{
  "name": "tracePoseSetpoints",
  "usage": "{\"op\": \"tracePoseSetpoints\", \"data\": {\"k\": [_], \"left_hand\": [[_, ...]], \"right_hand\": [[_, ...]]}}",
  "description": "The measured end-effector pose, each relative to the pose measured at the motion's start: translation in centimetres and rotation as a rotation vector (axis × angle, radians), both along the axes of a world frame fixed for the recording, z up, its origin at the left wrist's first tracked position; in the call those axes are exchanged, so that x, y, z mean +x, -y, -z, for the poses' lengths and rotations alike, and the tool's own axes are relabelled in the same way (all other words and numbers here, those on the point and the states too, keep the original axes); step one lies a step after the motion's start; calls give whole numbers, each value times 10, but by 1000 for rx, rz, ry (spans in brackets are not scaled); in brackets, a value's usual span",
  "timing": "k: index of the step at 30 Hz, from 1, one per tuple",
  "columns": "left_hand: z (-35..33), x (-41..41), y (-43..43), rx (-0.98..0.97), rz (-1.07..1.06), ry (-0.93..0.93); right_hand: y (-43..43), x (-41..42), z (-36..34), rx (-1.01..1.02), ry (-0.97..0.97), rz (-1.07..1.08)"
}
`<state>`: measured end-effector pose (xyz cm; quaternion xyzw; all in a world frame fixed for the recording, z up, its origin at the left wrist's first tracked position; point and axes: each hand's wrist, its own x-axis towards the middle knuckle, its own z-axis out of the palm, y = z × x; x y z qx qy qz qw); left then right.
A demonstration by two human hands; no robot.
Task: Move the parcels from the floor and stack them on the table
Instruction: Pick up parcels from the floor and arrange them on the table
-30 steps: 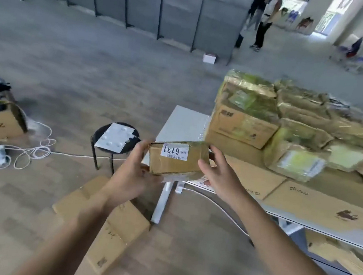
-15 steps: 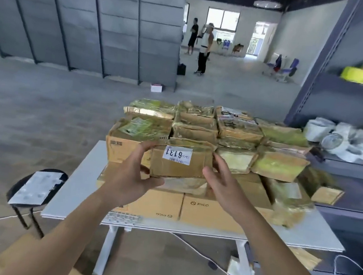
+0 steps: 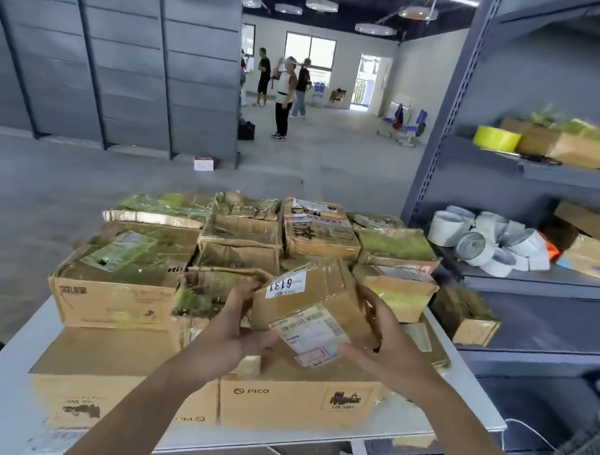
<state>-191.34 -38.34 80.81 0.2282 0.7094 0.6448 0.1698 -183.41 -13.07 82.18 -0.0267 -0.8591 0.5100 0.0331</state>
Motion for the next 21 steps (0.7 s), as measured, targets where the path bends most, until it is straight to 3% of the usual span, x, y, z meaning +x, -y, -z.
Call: {"op": "tracePoseSetpoints", "data": {"k": [5, 7, 10, 16, 21], "left_hand": [[12, -39, -29, -112, 115, 51], [10, -53, -37, -291, 100, -85], [7, -72, -40, -558, -29, -431], [17, -89, -47, -618, -64, -501], [26, -83, -86, -681, 42, -557]], "right_hand": [[-36, -30, -1, 116, 35, 64], [-49, -44, 1, 150, 52, 91], [-57, -64, 6, 281, 128, 65], [-47, -104, 36, 675, 162, -121], [-59, -129, 42, 727, 114, -199]]}}
